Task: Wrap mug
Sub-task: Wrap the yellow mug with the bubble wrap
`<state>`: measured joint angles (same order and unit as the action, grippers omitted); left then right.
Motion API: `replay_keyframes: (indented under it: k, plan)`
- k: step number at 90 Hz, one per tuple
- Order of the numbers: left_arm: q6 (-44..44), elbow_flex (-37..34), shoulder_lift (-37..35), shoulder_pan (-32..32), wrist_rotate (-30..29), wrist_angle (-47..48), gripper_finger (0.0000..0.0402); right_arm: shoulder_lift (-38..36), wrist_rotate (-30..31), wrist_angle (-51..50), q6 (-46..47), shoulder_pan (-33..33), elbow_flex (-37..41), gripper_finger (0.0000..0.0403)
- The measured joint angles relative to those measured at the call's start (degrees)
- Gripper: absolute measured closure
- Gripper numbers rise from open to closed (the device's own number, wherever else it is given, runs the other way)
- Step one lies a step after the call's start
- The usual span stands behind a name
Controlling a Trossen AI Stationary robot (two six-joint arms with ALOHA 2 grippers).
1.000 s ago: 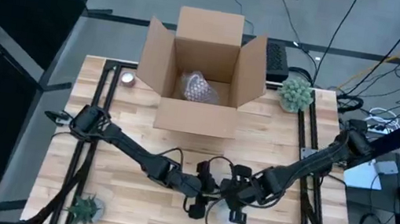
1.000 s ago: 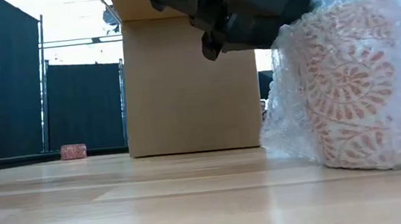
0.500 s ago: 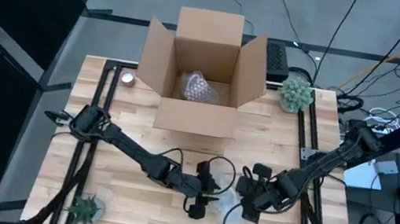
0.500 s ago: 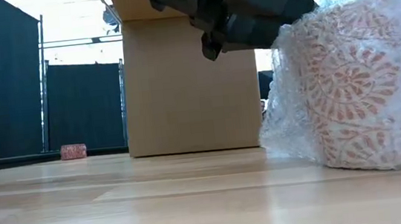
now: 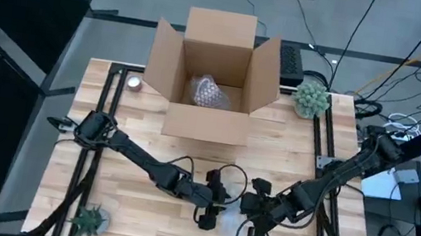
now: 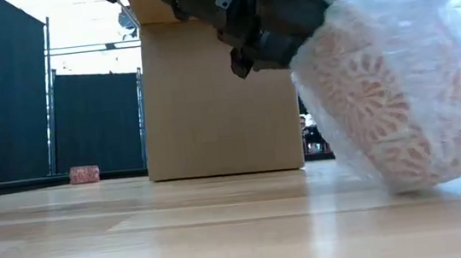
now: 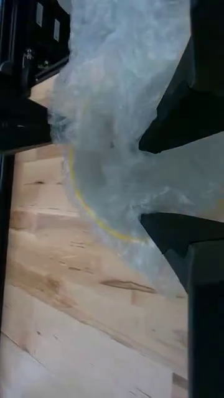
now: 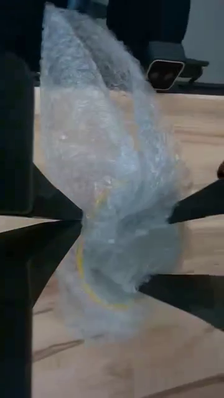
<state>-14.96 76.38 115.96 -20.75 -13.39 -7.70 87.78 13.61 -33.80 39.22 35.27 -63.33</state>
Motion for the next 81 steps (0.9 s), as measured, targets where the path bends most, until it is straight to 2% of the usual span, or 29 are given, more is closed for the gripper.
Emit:
replay_keyframes:
  k: [15, 33, 53, 74, 81]
  plan:
    - [0.02, 0.00, 0.00, 0.00, 0.00, -0.34, 0.0242, 1.07, 0.24, -0.81, -0.22, -0.40, 0.00, 0.0403]
    - [-0.28, 0.02, 0.00, 0.00, 0.17, -1.03, 0.0242, 2.87, -0.27, -6.25, 3.82, 1.55, -0.02, 0.0403]
    - [-1.25, 0.35, 0.00, -0.01, 3.07, -3.62, 0.0242, 3.62, 0.32, -5.56, 5.12, 4.05, 0.35, 0.0403]
    - [-1.24, 0.87, -0.04, -0.04, 4.37, -3.44, 0.0242, 8.34, 1.84, -2.41, 3.76, 3.89, 1.95, 0.0403]
    - [-1.25, 0.87, 0.00, -0.04, 4.37, -3.21, 0.0242, 8.62, -0.39, -3.28, 1.96, 3.03, 1.97, 0.0403]
